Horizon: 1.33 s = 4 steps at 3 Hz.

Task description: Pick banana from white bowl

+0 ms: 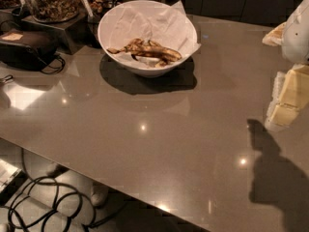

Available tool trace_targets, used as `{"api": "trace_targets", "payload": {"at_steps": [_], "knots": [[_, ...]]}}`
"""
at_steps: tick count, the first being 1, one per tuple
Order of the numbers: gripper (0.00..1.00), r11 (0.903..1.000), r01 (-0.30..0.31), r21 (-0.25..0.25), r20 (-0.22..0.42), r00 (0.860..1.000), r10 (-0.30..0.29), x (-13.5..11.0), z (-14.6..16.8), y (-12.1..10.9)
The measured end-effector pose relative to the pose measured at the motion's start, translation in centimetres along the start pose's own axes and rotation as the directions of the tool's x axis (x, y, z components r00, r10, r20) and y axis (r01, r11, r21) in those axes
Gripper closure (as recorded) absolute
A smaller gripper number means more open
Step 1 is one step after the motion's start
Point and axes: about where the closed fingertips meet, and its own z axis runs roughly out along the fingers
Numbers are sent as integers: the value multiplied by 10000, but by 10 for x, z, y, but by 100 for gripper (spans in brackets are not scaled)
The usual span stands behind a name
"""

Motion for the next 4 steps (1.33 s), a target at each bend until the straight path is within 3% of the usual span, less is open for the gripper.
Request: {"api": "trace_targets", "payload": {"at_steps": [1, 2, 3, 4], "knots": [[0, 10000, 1, -2, -2, 10000, -1, 0, 0, 0], [0, 9997, 101, -212, -271, 9996, -107, -12, 8, -16], [0, 9986, 501, -158, -1008, 9936, -515, -38, 23, -49], [0, 9984, 523, -206, -957, 9939, -541, -36, 27, -48]]}}
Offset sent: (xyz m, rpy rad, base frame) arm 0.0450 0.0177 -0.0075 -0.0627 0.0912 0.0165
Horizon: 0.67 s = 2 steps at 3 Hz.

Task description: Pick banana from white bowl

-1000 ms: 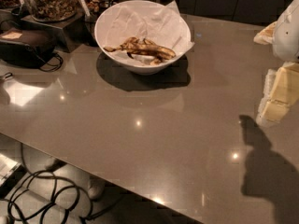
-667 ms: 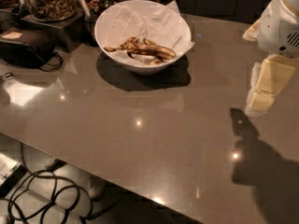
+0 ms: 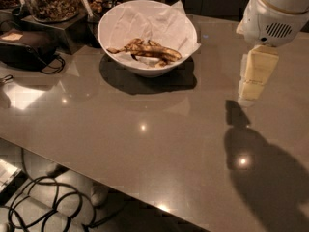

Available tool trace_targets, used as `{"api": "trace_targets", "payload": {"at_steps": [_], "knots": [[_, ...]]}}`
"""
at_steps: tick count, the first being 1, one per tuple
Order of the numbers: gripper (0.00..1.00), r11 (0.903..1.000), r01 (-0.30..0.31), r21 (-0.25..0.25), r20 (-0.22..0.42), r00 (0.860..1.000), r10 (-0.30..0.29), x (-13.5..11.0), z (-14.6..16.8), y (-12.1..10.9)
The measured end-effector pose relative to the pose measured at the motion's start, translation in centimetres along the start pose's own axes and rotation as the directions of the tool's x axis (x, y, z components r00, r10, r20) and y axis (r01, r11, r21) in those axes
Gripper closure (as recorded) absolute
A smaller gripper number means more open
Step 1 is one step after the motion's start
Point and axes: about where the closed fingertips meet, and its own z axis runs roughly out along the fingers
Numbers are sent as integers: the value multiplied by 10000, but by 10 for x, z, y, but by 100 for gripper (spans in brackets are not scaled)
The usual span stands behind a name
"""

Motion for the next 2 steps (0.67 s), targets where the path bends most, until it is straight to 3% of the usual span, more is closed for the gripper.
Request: {"api": "trace_targets", "payload": {"at_steps": [1, 2], "knots": [[0, 9985, -109, -536, 526, 9985, 137, -21, 11, -17], [0, 9982, 375, -466, 1080, 9936, -323, -102, 22, -86]]}}
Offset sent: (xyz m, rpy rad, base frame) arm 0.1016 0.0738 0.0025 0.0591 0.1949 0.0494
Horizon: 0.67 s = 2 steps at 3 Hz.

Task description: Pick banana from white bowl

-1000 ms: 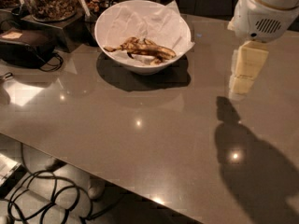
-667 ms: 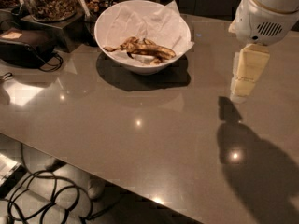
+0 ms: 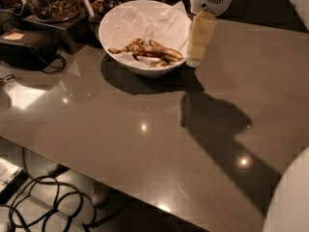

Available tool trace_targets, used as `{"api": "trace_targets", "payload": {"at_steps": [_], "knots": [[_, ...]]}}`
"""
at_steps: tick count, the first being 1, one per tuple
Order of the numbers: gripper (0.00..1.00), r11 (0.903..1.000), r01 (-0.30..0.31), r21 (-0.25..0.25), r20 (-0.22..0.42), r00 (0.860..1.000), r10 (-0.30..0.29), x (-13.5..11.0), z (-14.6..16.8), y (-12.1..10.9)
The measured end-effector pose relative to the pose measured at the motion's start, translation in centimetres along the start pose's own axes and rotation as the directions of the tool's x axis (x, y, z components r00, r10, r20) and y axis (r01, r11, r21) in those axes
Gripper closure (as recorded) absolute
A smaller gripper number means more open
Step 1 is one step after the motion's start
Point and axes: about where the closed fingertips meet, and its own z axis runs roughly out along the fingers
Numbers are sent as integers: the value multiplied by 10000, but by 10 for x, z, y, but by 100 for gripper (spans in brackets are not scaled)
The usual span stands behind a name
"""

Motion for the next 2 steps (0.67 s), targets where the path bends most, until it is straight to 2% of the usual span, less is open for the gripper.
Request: {"api": "trace_targets", "payload": {"at_steps": [1, 2], "knots": [[0, 9995, -18, 322, 239, 9997, 11, -7, -1, -8], [0, 9997, -238, -68, 578, 9980, 241, -20, 14, -18]]}}
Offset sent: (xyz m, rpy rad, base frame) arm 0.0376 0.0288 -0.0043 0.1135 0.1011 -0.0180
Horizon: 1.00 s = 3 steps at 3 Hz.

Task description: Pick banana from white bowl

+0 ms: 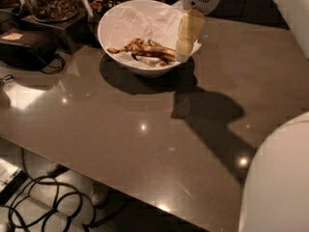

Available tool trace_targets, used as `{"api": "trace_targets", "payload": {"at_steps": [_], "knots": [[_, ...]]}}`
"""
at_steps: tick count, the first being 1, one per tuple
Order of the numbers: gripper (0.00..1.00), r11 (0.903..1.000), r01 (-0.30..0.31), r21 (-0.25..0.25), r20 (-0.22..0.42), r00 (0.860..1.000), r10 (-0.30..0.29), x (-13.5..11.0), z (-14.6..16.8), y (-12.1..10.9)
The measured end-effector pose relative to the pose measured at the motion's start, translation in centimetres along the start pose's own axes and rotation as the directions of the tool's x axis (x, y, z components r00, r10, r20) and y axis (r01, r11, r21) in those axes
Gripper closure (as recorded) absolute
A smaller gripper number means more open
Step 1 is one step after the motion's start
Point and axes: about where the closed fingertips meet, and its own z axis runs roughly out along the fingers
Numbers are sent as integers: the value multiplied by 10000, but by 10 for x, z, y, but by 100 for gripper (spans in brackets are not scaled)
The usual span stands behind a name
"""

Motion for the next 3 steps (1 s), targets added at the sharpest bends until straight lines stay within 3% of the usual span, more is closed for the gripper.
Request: {"api": "trace_targets", "payload": {"at_steps": [1, 3], "knots": [[0, 10000, -39, -33, 234, 9997, 40, -27, 11, -22], [15, 9998, -209, -14, 349, 9992, 209, -57, 36, -51]]}}
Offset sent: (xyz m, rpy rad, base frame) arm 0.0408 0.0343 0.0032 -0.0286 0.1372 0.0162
